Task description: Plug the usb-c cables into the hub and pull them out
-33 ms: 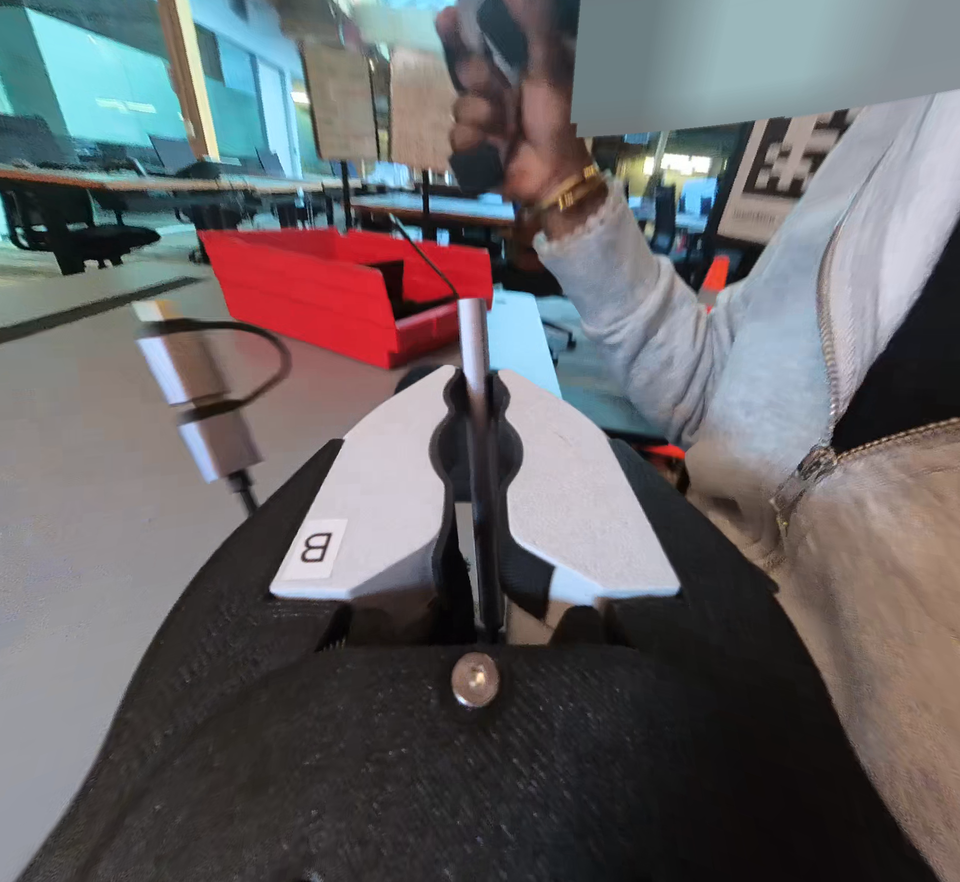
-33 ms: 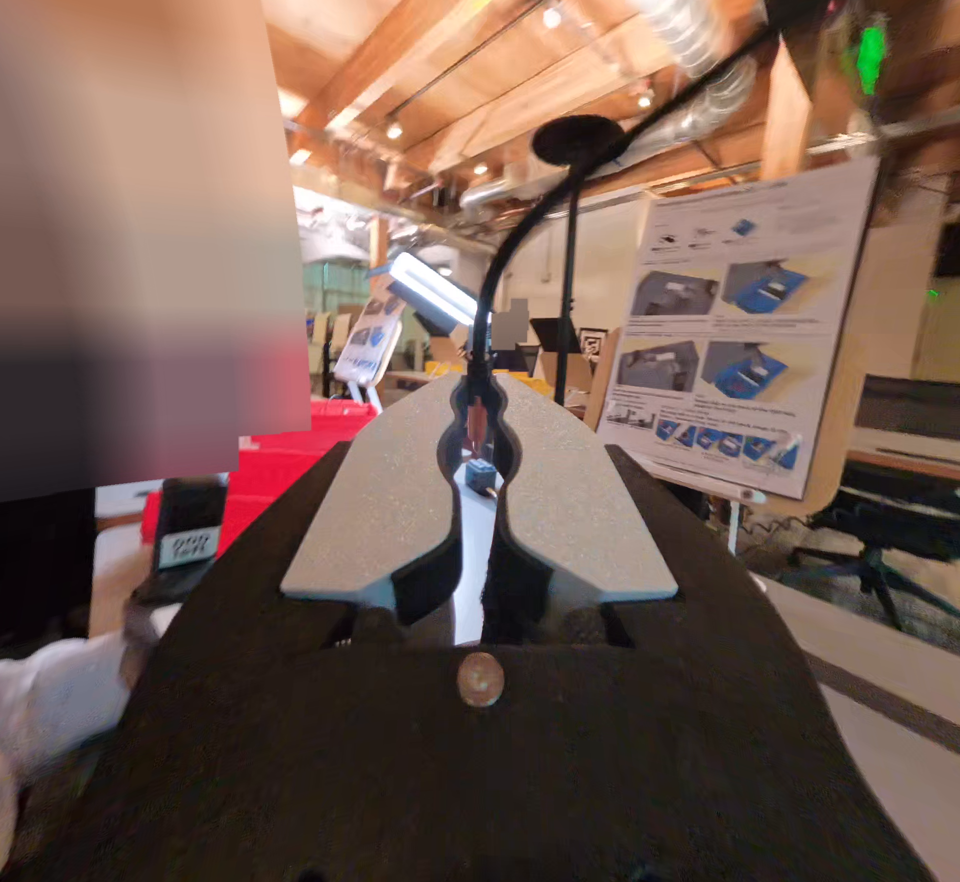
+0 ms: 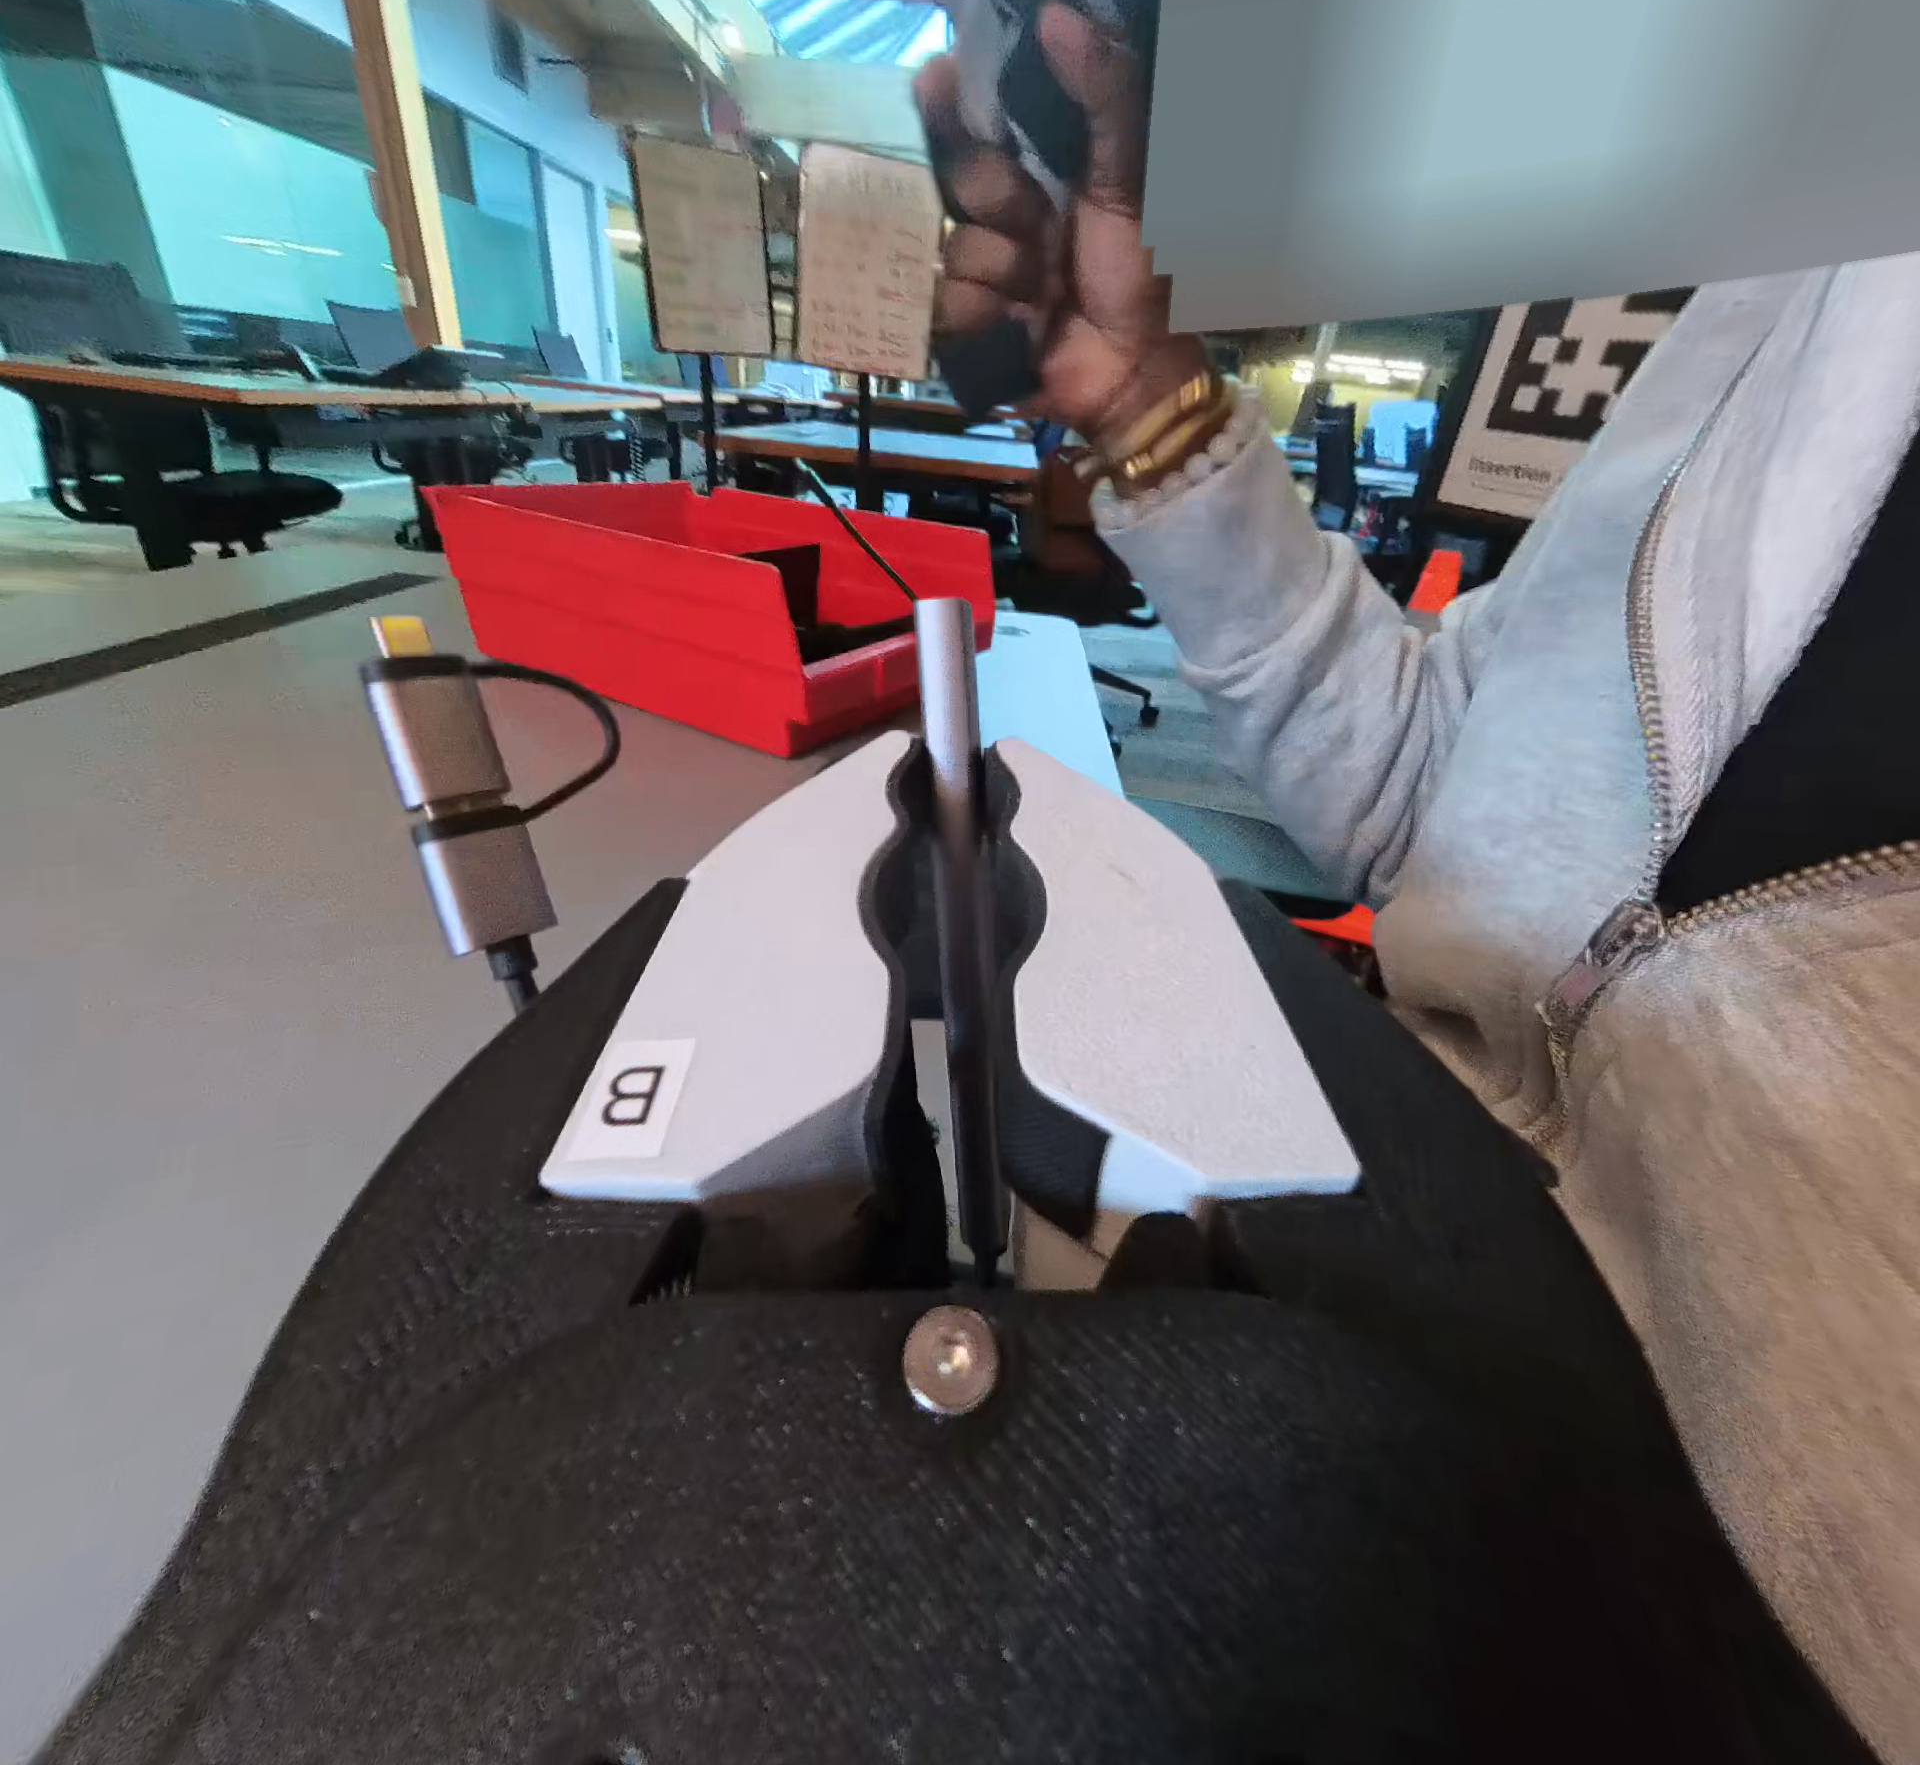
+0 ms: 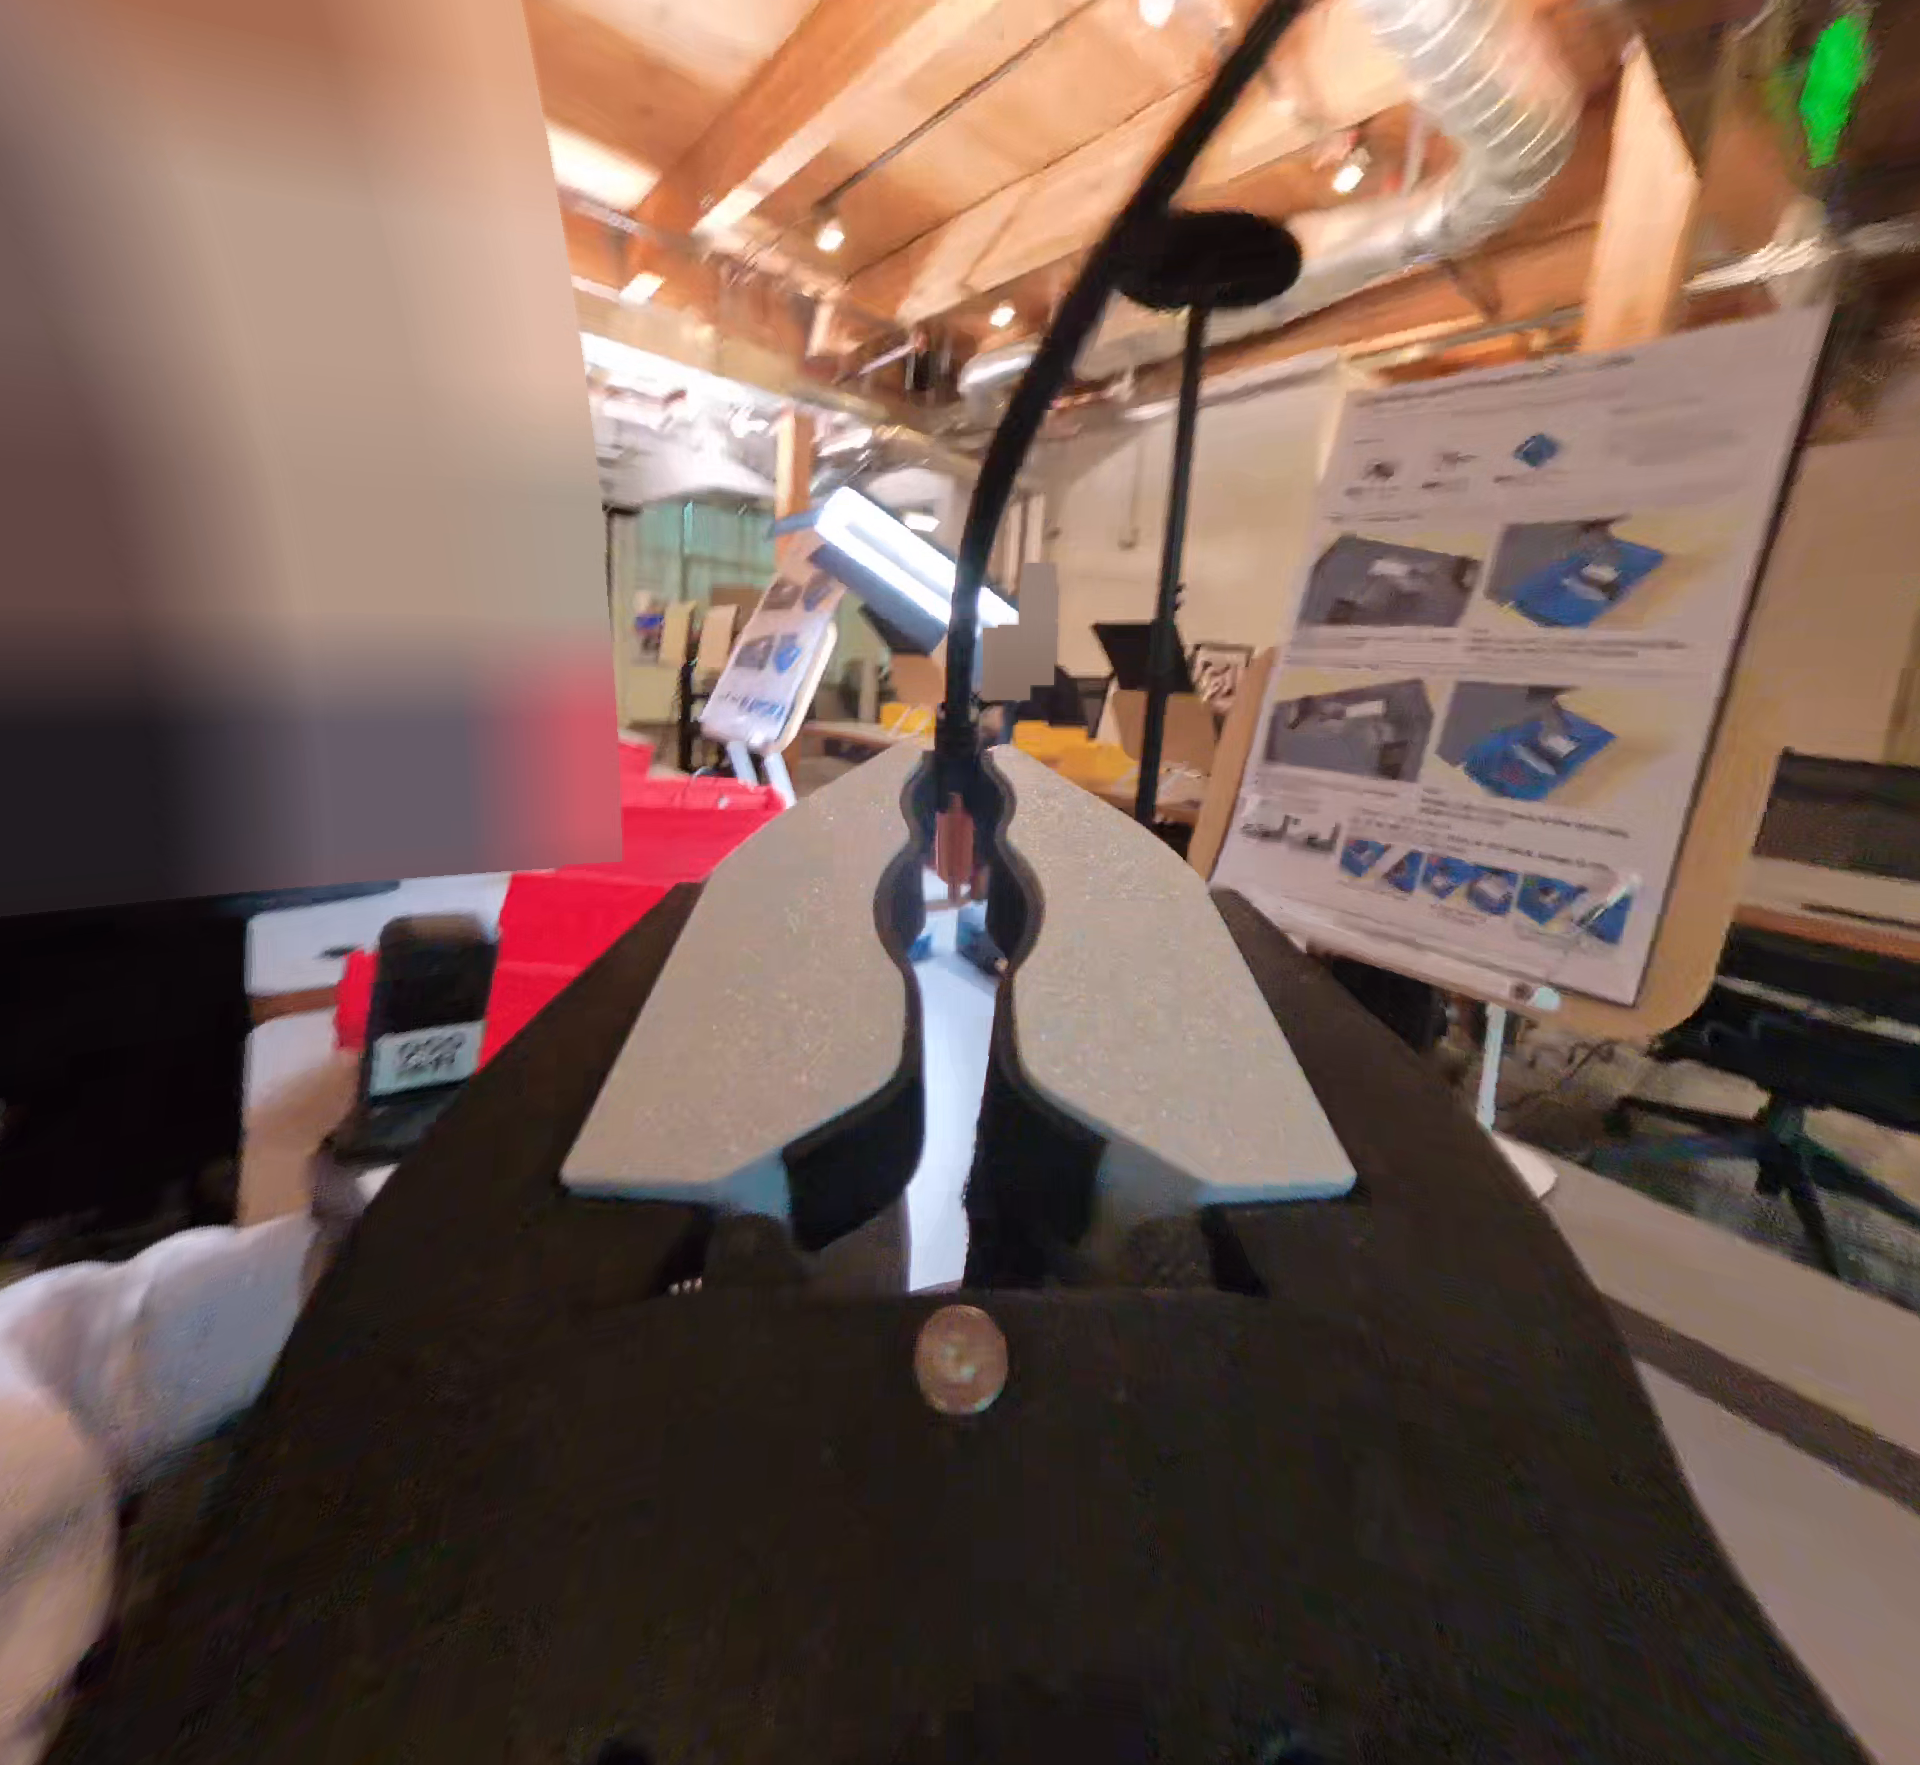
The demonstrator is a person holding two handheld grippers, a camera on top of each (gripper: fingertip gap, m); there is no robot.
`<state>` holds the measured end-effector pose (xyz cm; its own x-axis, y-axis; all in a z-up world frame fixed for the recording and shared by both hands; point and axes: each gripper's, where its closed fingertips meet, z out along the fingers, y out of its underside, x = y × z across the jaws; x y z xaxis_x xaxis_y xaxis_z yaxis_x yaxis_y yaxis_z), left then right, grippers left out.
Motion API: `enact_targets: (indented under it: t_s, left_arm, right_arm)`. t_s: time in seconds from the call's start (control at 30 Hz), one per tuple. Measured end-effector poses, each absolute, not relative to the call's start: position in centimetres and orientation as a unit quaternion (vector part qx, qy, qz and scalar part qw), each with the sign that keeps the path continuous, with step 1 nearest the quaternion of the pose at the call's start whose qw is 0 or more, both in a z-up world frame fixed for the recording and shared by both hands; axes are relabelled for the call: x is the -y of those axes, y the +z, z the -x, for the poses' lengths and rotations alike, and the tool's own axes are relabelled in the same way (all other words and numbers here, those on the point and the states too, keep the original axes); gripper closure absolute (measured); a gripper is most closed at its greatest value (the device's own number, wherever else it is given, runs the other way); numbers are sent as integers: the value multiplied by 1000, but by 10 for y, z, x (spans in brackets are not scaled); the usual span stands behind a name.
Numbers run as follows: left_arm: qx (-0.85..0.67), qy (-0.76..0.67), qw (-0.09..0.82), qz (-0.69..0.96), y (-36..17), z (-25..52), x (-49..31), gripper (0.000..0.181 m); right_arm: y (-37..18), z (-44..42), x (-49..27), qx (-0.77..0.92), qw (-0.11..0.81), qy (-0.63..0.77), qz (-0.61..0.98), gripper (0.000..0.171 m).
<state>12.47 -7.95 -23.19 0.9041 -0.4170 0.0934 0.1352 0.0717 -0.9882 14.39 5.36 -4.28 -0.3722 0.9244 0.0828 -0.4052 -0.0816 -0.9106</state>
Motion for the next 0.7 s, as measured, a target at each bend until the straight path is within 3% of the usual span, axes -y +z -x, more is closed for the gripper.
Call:
enact_targets:
  t_s: [0.33, 0.7]
  left_arm:
    - [-108, -200, 744, 628, -223, -123, 85, 171]
    - [-91, -209, 760, 609, -218, -117, 88, 171]
  right_arm:
    - [-72, -208, -132, 406, 590, 566, 408, 165]
    - [-171, -238, -229, 524, 573, 117, 620, 164]
